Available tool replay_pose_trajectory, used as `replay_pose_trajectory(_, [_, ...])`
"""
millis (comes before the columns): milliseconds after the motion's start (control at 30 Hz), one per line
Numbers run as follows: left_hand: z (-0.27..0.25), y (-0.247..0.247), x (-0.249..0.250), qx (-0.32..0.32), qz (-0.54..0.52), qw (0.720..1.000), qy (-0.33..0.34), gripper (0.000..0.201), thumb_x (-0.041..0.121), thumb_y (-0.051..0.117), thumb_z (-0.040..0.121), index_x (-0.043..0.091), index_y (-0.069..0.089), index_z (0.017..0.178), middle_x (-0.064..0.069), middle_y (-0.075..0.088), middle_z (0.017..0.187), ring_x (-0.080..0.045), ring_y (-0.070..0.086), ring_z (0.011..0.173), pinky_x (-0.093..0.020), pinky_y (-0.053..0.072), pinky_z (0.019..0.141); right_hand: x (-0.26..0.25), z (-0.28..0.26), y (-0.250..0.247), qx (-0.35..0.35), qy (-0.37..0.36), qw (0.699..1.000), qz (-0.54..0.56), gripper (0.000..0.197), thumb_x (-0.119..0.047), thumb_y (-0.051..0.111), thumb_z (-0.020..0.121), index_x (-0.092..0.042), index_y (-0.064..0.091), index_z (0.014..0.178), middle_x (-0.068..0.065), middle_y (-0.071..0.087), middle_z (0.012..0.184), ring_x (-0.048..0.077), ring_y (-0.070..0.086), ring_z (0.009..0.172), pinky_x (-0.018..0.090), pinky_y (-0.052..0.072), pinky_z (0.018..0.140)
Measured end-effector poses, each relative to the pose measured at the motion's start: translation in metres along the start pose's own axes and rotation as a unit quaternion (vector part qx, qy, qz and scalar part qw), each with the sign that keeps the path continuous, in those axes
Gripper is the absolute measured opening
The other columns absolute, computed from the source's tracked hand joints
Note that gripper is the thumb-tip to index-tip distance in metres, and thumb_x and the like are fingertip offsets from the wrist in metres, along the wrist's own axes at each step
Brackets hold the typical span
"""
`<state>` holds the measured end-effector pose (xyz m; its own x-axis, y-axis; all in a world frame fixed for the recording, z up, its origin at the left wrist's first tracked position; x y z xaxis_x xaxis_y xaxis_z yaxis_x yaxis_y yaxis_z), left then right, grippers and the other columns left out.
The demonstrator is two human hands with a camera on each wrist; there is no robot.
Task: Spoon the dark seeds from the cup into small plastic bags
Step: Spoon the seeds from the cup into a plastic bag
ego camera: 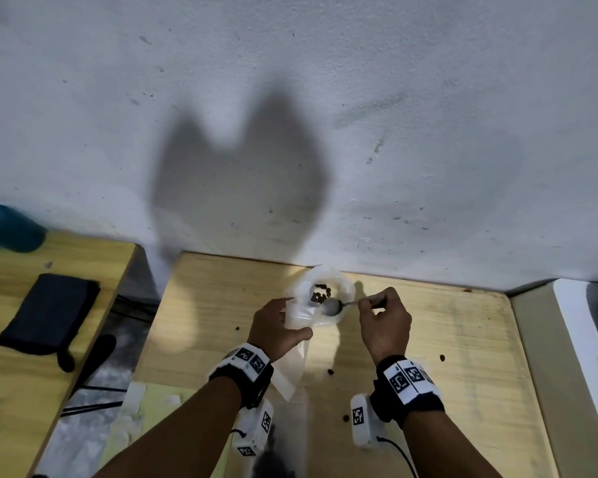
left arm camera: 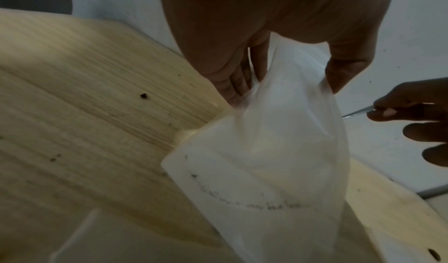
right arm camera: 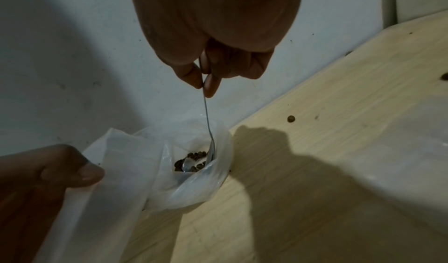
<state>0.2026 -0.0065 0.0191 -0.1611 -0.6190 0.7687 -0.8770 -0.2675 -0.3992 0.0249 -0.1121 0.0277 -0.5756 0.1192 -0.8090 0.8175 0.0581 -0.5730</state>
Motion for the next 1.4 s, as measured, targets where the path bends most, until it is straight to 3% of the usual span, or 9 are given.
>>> replay_pose_trajectory(167, [-0.001, 0.003, -0.006, -0.004, 0.014, 1.0, 0.022, 0.085, 0.049, 0.072, 0.04, 0.026, 0.06, 0.121, 0.007, 0.067, 0.102, -0.008, 0.064, 0.091, -0.026, 0.055, 0.082, 0.01, 0.001, 0.011, 0.008, 0.091, 0.994, 0.056, 0.014, -0.011, 0.07, 0.082, -0.008, 0.057, 0.076, 0.0, 0.063, 0.071, 0.024, 0.061, 0.072, 0.03, 0.045, 0.065])
replay_pose_trajectory(300, [0.001, 0.003, -0.005, -0.022, 0.01, 1.0, 0.018, 0.076, 0.043, 0.074, 0.041, 0.029, 0.062, 0.114, 0.005, 0.069, 0.085, -0.012, 0.065, 0.075, -0.023, 0.054, 0.069, 0.029, 0.004, 0.023, -0.001, 0.22, 0.968, 0.117, 0.014, -0.016, 0.073, 0.074, -0.008, 0.063, 0.077, 0.007, 0.067, 0.077, 0.031, 0.06, 0.074, 0.045, 0.054, 0.071])
replay_pose_trajectory(433, [0.004, -0.002, -0.001, -0.037, -0.001, 0.999, 0.013, 0.055, 0.04, 0.072, 0.042, 0.023, 0.07, 0.095, 0.008, 0.061, 0.059, -0.009, 0.054, 0.053, -0.02, 0.044, 0.056, 0.043, 0.005, 0.029, -0.017, 0.275, 0.942, 0.192, 0.015, -0.02, 0.074, 0.067, -0.015, 0.064, 0.077, 0.006, 0.068, 0.081, 0.023, 0.048, 0.065, 0.035, 0.04, 0.061])
replay_pose_trajectory(567, [0.009, -0.008, 0.0, -0.035, -0.01, 0.999, -0.011, 0.044, 0.037, 0.074, 0.044, 0.023, 0.07, 0.086, 0.003, 0.07, 0.071, -0.013, 0.063, 0.064, -0.023, 0.047, 0.06, 0.047, 0.006, 0.024, -0.027, 0.229, 0.957, 0.178, 0.019, -0.027, 0.075, 0.064, -0.022, 0.057, 0.065, 0.002, 0.051, 0.063, 0.02, 0.042, 0.061, 0.035, 0.036, 0.062])
replay_pose_trajectory(900, [0.011, -0.01, 0.005, -0.037, 0.022, 0.999, 0.002, 0.076, 0.03, 0.078, 0.047, 0.027, 0.059, 0.12, 0.007, 0.07, 0.086, -0.009, 0.066, 0.076, -0.015, 0.046, 0.062, 0.027, 0.013, -0.018, -0.028, 0.138, 0.956, 0.259, 0.026, -0.005, 0.07, 0.085, -0.016, 0.053, 0.069, -0.003, 0.045, 0.056, 0.013, 0.036, 0.051, 0.027, 0.029, 0.055])
replay_pose_trajectory(967, [0.011, -0.01, 0.006, -0.039, 0.031, 0.999, 0.006, 0.078, 0.032, 0.077, 0.046, 0.026, 0.059, 0.122, 0.006, 0.07, 0.09, -0.01, 0.065, 0.078, -0.016, 0.047, 0.064, 0.014, 0.014, -0.026, -0.04, 0.104, 0.956, 0.27, 0.027, -0.004, 0.07, 0.086, -0.015, 0.053, 0.069, -0.008, 0.05, 0.054, 0.01, 0.04, 0.052, 0.028, 0.031, 0.055])
replay_pose_trajectory(1100, [0.012, -0.009, 0.007, -0.042, 0.038, 0.998, 0.017, 0.08, 0.035, 0.076, 0.044, 0.024, 0.06, 0.122, 0.004, 0.067, 0.102, -0.014, 0.064, 0.088, -0.019, 0.048, 0.071, -0.015, 0.007, -0.028, -0.103, -0.018, 0.97, 0.22, 0.021, -0.005, 0.073, 0.085, -0.007, 0.055, 0.075, 0.01, 0.069, 0.073, 0.014, 0.058, 0.062, 0.025, 0.044, 0.061])
replay_pose_trajectory(1200, [0.012, -0.008, 0.007, -0.041, 0.043, 0.998, 0.024, 0.08, 0.037, 0.074, 0.042, 0.023, 0.063, 0.119, 0.004, 0.068, 0.1, -0.015, 0.065, 0.089, -0.02, 0.048, 0.072, -0.025, 0.0, -0.021, -0.146, -0.094, 0.975, 0.14, 0.027, -0.008, 0.075, 0.085, -0.017, 0.052, 0.072, -0.012, 0.07, 0.071, 0.007, 0.04, 0.046, 0.018, 0.033, 0.047])
replay_pose_trajectory(1400, [0.013, -0.009, 0.007, -0.05, 0.021, 0.999, 0.008, 0.079, 0.032, 0.075, 0.044, 0.024, 0.06, 0.121, 0.005, 0.068, 0.094, -0.01, 0.065, 0.078, -0.014, 0.045, 0.062, -0.009, 0.008, -0.028, -0.022, -0.029, 0.988, 0.149, 0.02, -0.003, 0.075, 0.081, -0.008, 0.057, 0.073, 0.012, 0.067, 0.078, 0.026, 0.06, 0.067, 0.031, 0.045, 0.059])
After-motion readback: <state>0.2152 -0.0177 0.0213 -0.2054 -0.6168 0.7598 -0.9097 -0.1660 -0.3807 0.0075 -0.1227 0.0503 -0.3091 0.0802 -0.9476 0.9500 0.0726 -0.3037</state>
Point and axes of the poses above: each hand's wrist, its own z-axis towards the middle knuckle, its own y-axis out of the palm, x = y × z, the point moved 1 cm from there along z, towards the middle knuckle
